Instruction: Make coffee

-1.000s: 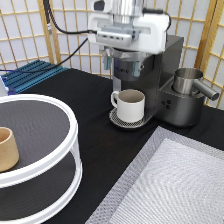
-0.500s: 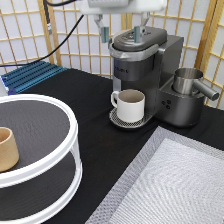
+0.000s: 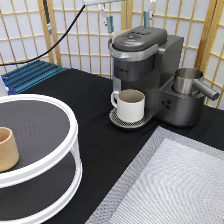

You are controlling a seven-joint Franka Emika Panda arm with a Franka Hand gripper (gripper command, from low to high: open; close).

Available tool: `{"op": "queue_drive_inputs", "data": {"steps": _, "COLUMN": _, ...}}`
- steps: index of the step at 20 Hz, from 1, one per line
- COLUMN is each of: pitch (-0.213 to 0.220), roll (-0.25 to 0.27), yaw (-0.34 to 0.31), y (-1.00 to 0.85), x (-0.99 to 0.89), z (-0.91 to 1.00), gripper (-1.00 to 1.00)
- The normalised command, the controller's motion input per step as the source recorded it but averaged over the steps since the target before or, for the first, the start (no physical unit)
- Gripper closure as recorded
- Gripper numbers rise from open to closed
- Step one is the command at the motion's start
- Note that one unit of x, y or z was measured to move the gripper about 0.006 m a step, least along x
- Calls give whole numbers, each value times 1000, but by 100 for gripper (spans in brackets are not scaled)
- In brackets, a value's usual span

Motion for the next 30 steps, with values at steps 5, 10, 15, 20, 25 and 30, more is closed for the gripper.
{"op": "queue_drive_inputs", "data": {"steps": 5, "pitch": 34, "roll": -1, "yaw": 375, "y": 1, "x": -10, "z": 99, "gripper": -100}}
{"op": "queue_drive_inputs", "data": {"steps": 10, "pitch": 95, "roll": 21, "yaw": 363, "y": 5, "x": 0, "z": 113, "gripper": -100}}
{"op": "queue_drive_inputs", "data": {"steps": 15, "pitch": 142, "roll": 69, "yaw": 334, "y": 6, "x": 0, "z": 40, "gripper": -100}}
{"op": "queue_drive_inputs", "data": {"steps": 20, "pitch": 225, "roll": 101, "yaw": 192, "y": 159, "x": -19, "z": -11, "gripper": -100}}
{"op": "queue_drive_inputs", "data": {"steps": 25, "pitch": 282, "roll": 76, "yaw": 60, "y": 223, "x": 82, "z": 142, "gripper": -100}}
{"op": "queue_drive_inputs", "data": {"steps": 30, "pitch": 153, "roll": 10, "yaw": -46, "y": 147, "x": 214, "z": 353, "gripper": -100}}
